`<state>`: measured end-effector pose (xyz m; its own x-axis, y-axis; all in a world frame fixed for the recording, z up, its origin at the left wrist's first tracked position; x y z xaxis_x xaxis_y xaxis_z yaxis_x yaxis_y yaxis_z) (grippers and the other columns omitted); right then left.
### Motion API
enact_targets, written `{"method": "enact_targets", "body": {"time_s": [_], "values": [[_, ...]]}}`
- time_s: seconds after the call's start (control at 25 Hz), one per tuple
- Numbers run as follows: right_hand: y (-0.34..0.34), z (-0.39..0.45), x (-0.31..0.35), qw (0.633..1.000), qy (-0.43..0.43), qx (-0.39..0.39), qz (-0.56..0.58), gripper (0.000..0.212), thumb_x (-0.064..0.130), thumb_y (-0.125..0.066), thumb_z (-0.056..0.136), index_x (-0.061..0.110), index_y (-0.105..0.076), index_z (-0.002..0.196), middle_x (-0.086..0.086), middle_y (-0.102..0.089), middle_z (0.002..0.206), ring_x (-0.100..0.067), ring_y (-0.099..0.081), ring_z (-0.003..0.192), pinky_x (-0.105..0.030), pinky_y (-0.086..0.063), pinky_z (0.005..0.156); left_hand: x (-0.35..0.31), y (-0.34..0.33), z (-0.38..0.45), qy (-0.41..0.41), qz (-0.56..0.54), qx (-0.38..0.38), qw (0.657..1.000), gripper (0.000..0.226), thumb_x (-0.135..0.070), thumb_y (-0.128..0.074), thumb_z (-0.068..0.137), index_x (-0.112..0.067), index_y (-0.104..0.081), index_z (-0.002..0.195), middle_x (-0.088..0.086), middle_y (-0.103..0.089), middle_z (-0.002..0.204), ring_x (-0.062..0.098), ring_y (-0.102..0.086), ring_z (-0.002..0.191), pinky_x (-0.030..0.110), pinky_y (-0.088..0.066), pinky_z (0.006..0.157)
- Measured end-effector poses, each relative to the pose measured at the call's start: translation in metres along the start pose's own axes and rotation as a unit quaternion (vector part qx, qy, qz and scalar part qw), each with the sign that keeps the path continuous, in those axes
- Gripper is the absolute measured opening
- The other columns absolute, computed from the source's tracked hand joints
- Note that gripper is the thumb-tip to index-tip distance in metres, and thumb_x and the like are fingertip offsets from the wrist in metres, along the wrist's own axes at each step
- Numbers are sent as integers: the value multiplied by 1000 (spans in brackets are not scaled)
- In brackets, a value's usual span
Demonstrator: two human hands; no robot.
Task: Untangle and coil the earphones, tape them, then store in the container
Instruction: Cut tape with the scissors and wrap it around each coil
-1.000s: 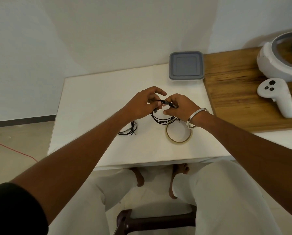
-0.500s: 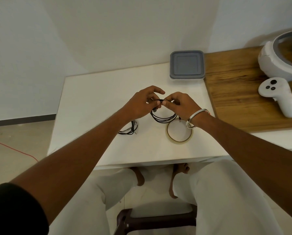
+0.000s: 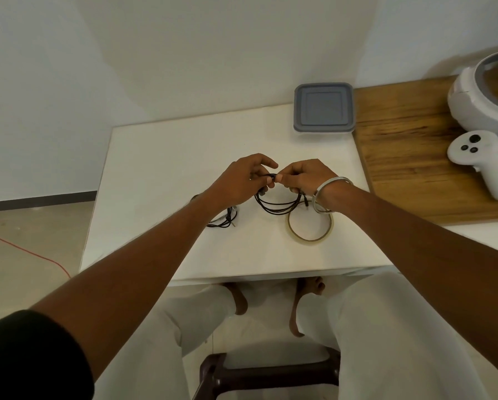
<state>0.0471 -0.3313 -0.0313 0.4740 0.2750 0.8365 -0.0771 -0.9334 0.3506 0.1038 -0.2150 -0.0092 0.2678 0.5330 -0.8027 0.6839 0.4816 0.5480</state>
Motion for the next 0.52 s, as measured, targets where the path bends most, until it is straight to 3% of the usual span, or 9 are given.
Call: {"method": "enact_targets", "body": {"time_s": [0.16,0.32,0.44,0.52], "values": [[-6,5,-9,1000,-24,13,6,17,29,-67,84,14,-73,89,-8,-62,74,-17,-53,69,-30,-44,71,10,-1,3,23,3,-17,1000,21,-6,-57,94,-14,-61,114,-1,-71,83,1,-64,59,13,-50,67],[-3,11,-10,1000,-16,-14,-10,20,20,-56,90,9,-71,99,-6,-68,83,-13,-56,67,-21,-43,65,18,-4,6,49,16,-30,998,22,-4,-55,94,-13,-61,114,3,-72,87,5,-65,63,14,-50,67],[-2,13,0,990,47,-35,-130,22,13,-51,93,12,-69,105,-6,-72,93,-15,-64,77,-21,-48,73,22,-5,8,57,48,-45,996,20,-6,-58,93,-12,-63,111,3,-70,86,3,-64,65,3,-44,60],[-7,14,6,969,86,-39,-228,24,12,-51,93,11,-70,108,-8,-71,102,-22,-64,92,-24,-45,82,21,-4,9,47,74,-64,994,21,-5,-58,91,-10,-65,110,6,-72,91,9,-64,71,4,-44,65]]}}
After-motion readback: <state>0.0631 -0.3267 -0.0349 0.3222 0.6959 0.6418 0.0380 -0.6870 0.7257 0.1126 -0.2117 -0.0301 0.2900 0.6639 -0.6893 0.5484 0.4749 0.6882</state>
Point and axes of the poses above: each hand's wrist, its own z-axis towards the middle knuckle, its own y-axis out of the back of the hand, x = y × z, the point moved 10 cm from there along z, towards the middle knuckle
